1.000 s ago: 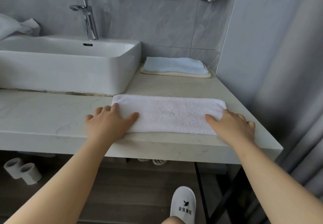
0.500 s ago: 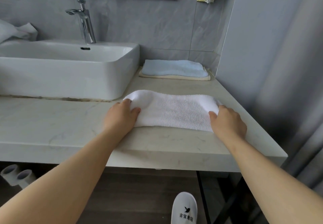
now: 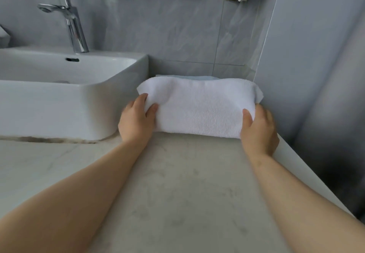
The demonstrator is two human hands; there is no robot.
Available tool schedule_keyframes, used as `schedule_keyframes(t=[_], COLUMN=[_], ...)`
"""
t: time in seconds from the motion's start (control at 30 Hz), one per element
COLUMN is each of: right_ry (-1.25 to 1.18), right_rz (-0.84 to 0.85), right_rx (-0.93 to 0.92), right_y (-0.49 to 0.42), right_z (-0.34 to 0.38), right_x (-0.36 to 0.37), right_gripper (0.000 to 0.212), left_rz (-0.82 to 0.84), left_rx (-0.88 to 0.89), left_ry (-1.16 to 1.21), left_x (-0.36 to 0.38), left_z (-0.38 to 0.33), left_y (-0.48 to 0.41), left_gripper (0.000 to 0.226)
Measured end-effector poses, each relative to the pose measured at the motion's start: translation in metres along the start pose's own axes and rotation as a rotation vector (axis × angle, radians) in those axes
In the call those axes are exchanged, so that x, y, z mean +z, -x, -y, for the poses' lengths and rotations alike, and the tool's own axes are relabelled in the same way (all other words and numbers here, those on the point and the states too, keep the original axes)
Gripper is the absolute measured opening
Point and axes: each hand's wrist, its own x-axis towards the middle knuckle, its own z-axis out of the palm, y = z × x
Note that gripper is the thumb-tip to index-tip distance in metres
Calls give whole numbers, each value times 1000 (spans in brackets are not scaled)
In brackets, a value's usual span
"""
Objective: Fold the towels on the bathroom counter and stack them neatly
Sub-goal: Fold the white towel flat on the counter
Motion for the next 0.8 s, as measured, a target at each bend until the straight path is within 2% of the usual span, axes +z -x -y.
schedule_keyframes(t=[0.27,0.5,0.67,0.8], right_ry=[-152,-97,-50,-4], right_rz=[-85,-55,-9,21], right_rx=[18,-6,-24,-61], right_y=[-89,-150,-177,-187], right_z=[13,13,11,10], right_x=[55,106,133,148], right_gripper=[36,35,36,36], left_rz=[-83,-111,-59,-83], left_rx=[67,74,105,69], left_ry=[96,-23,-57,-30], left_x=[51,94,119,129], left_z=[-16,-16,-8,-2], left_y=[-103,-167,-201,-212], left_gripper=[43,43,42,37])
